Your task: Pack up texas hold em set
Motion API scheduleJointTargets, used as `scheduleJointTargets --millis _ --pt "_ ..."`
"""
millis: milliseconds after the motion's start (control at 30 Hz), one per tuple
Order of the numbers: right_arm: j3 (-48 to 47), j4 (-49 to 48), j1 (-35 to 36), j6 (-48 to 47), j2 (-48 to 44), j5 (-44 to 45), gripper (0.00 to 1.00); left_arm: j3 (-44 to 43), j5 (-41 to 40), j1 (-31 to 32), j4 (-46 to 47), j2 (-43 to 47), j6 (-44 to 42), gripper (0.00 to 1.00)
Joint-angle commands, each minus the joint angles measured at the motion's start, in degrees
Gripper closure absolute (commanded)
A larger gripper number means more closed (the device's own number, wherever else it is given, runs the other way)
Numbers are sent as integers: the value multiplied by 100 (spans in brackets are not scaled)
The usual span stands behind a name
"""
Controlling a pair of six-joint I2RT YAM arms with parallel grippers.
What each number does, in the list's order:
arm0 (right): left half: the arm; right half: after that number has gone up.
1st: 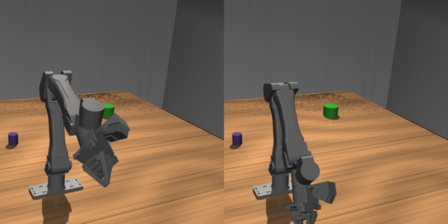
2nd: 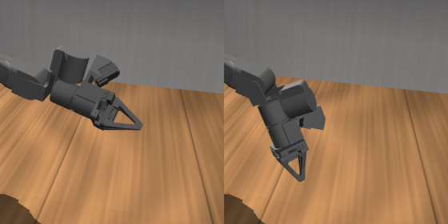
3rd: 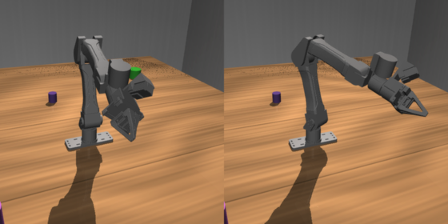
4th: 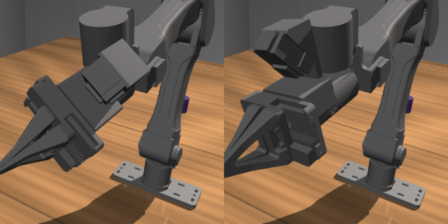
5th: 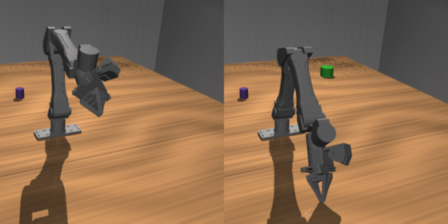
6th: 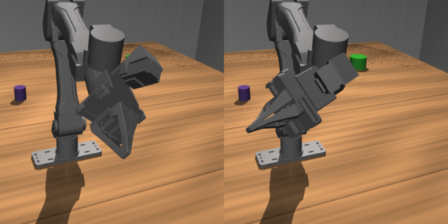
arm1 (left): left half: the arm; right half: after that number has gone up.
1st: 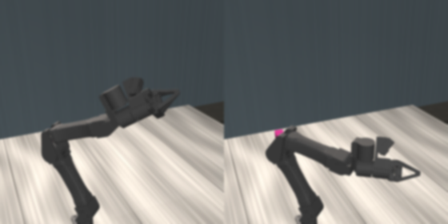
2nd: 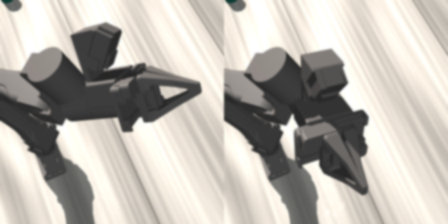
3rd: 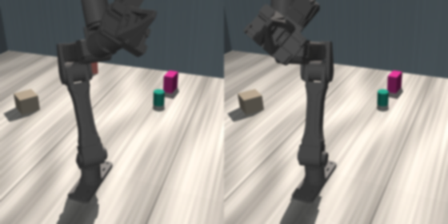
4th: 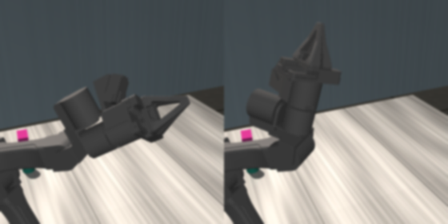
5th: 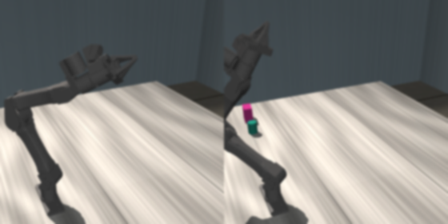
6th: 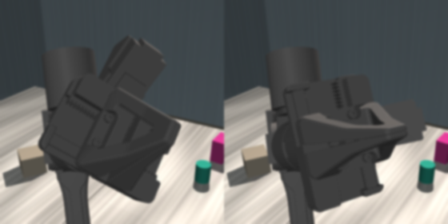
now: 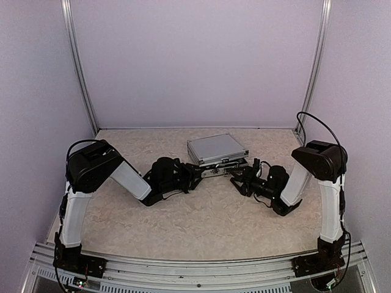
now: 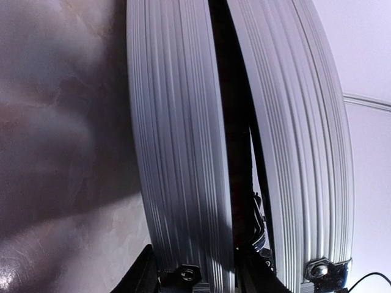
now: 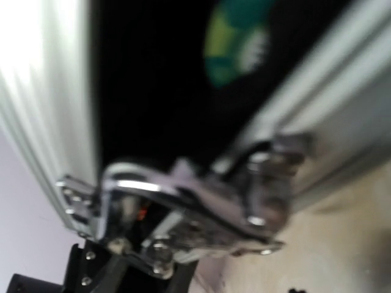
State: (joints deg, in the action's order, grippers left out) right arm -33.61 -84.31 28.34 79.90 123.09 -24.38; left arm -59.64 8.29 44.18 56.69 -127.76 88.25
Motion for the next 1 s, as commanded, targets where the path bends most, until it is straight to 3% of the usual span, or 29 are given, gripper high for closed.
scheduleJointTargets --millis 0,533,967 --pt "47 -145 39 80 98 108 37 -658 -126 -52 1294 817 150 62" --pt "-349 -1203 62 -58 716 92 37 -810 -144 -28 1304 844 193 62" --pt "-792 -709 65 -414 726 125 37 -821 -131 -24 1271 885 183 62"
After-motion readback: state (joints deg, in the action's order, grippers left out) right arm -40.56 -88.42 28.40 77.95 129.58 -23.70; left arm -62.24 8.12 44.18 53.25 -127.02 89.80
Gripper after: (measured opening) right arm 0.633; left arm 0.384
